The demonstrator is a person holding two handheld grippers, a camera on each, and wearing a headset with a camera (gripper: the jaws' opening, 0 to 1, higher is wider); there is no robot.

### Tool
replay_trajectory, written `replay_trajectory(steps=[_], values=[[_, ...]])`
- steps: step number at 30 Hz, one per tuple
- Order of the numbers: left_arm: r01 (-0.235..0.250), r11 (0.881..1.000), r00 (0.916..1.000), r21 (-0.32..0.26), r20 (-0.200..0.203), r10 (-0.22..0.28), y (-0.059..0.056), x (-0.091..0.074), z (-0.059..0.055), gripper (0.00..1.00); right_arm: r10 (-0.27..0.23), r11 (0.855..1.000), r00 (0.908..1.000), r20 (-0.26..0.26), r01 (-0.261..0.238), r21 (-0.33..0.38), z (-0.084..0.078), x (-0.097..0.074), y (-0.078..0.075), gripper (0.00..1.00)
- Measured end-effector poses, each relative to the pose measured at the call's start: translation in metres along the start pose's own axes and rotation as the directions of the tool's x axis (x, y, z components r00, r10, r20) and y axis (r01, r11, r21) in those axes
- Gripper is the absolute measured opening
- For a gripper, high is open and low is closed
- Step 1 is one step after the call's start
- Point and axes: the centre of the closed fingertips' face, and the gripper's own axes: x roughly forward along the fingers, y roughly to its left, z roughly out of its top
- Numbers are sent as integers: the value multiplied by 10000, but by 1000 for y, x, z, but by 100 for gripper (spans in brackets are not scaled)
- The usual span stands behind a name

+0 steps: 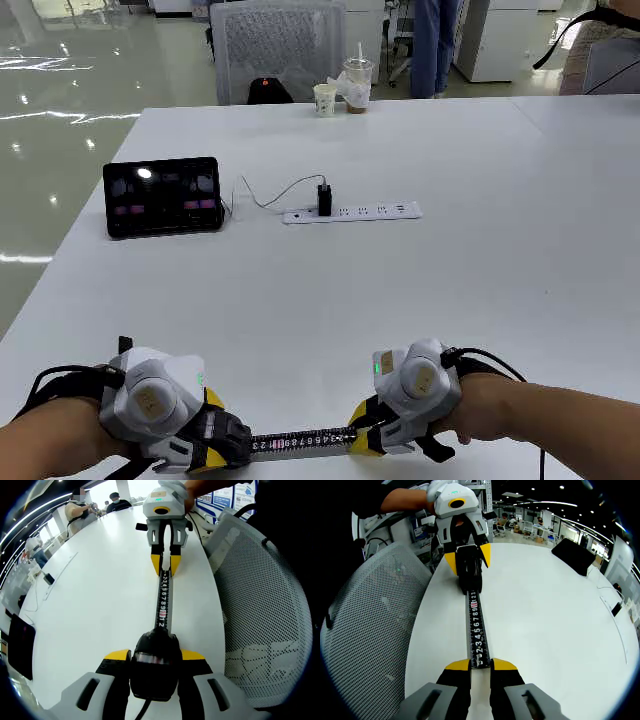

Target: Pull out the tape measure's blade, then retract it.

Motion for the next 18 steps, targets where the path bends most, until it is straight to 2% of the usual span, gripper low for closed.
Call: replay_trajectory(steps=[18], values=[[3, 10000, 10000, 13, -16, -3, 1, 0, 0, 30, -76, 9999, 9999, -73, 77, 108, -12, -12, -2, 10]])
